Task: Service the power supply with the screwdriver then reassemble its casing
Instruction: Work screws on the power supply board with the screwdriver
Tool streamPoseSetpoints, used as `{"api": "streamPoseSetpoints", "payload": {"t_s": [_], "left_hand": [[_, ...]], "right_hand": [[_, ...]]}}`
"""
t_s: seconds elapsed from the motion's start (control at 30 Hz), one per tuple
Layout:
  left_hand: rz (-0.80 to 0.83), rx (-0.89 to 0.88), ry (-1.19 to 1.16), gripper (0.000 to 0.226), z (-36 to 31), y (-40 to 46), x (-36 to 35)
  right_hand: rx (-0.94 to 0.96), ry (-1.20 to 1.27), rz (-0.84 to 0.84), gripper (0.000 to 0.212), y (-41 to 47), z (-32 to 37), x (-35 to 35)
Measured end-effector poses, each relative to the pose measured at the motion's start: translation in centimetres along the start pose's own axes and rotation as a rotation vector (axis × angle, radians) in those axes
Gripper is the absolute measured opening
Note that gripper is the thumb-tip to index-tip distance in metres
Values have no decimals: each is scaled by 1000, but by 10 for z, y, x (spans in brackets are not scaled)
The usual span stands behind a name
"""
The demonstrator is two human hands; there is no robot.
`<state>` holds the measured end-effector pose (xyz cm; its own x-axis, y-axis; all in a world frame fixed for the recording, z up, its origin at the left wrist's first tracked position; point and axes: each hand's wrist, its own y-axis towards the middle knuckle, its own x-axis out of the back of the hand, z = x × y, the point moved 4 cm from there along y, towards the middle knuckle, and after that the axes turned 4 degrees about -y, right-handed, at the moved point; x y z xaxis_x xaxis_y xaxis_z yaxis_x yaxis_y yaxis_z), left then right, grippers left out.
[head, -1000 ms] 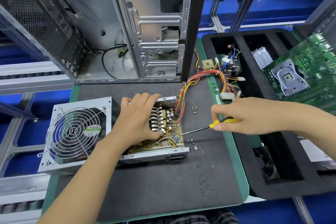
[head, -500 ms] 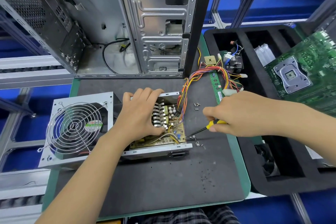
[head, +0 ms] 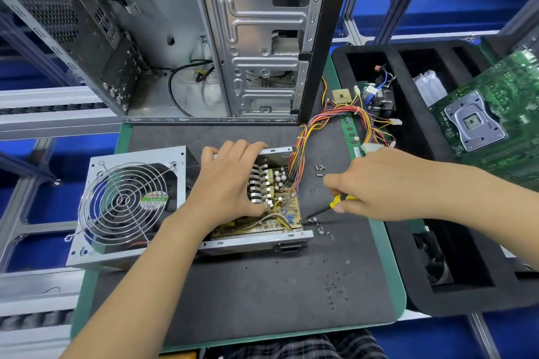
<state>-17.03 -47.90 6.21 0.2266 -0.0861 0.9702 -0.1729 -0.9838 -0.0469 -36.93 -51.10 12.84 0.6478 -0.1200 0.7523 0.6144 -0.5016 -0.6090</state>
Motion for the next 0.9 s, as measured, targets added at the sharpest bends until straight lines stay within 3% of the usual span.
{"api": "streamPoseSetpoints", "payload": {"t_s": [0.5,0.9], "left_hand": [[-12,5,11,101,-1,0,1],[-3,0,1,102,-1,0,1]], "right_hand": [[-49,-25,53,24,-1,0,3],[-9,-11,-9,23,3,3,2]]}}
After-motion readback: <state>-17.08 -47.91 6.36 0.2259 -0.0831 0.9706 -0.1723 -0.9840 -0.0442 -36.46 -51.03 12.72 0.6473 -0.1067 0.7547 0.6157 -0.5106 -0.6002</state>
